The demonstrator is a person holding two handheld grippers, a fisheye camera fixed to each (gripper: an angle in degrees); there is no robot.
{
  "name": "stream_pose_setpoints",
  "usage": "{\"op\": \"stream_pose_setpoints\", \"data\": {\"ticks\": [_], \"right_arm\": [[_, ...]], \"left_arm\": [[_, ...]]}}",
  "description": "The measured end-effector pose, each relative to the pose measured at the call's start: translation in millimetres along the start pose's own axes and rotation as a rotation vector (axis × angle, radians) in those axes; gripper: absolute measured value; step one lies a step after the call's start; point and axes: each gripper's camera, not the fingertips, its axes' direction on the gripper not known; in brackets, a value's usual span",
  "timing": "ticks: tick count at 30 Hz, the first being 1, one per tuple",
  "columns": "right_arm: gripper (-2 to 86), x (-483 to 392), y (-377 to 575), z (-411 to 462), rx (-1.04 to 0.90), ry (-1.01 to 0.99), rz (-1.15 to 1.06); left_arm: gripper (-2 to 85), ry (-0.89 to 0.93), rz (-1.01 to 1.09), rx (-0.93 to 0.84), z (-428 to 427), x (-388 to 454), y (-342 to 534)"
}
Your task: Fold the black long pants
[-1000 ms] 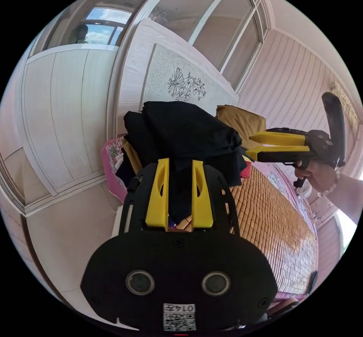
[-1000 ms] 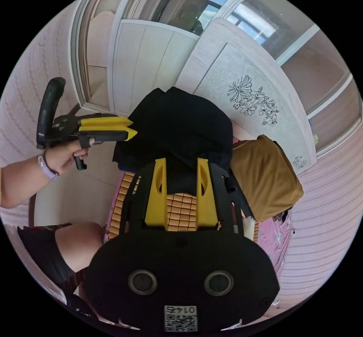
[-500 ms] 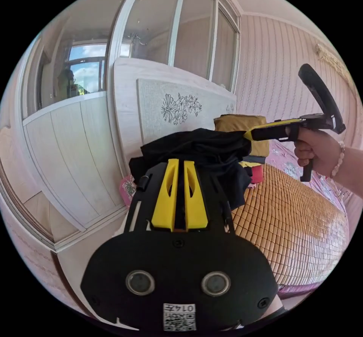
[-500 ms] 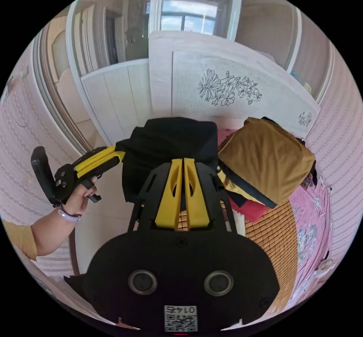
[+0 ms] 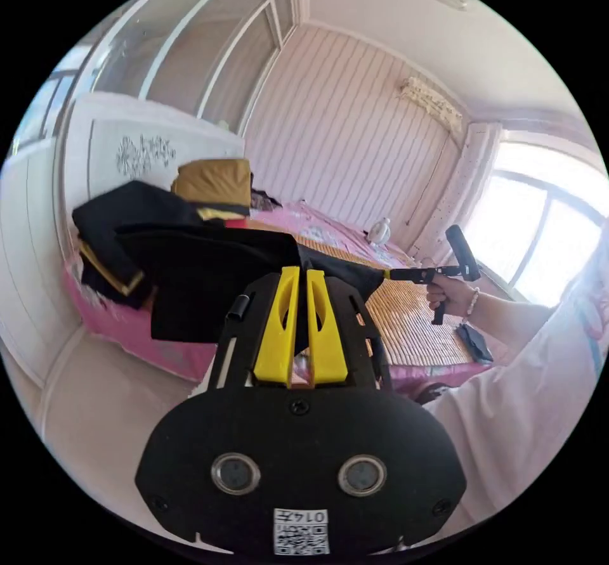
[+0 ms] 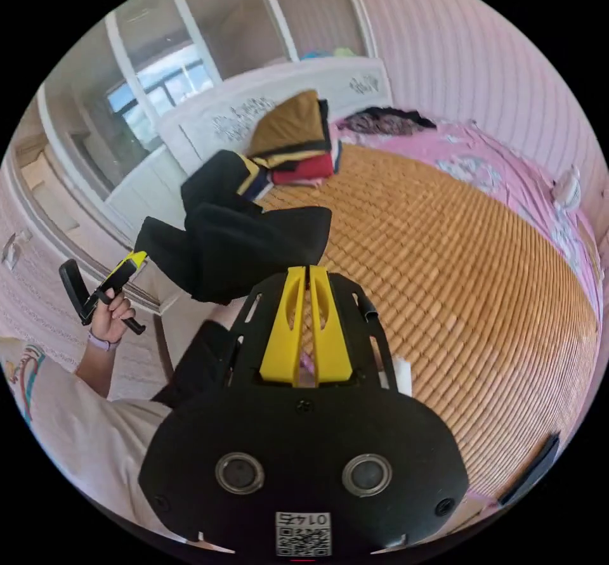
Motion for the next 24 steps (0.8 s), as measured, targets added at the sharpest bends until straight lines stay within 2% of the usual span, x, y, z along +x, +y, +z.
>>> {"op": "stream_pose_setpoints", "data": {"ticks": [3, 6, 11, 16, 20, 24], "right_arm": [[1.9, 32, 56, 7, -0.044, -0.050, 0.086], [4.2, 31, 67, 1, 0.010, -0.114, 0.039], [8.9, 14, 39, 20, -0.019, -0.270, -0.070], [14.4, -26, -1, 68, -0.166, -0.341, -0.224], [16.2, -54, -10, 104, -0.275, -0.329, -0.313], [12.2, -65, 0, 141, -0.443, -0.219, -0.391]], "left_arm": [[-0.8, 0.045, -0.079, -0.122, 30, 15, 36], [-0.8, 0.058, 0.019, -0.183, 40, 41, 39], [-0.8, 0.104, 0.151, -0.260, 63, 74, 32], [-0.6, 0.119, 0.234, -0.381, 100, 103, 41], [-0.1, 0.117, 0.281, -0.491, 122, 117, 52], [1.0, 0.119, 0.229, -0.544, 132, 116, 56]]}}
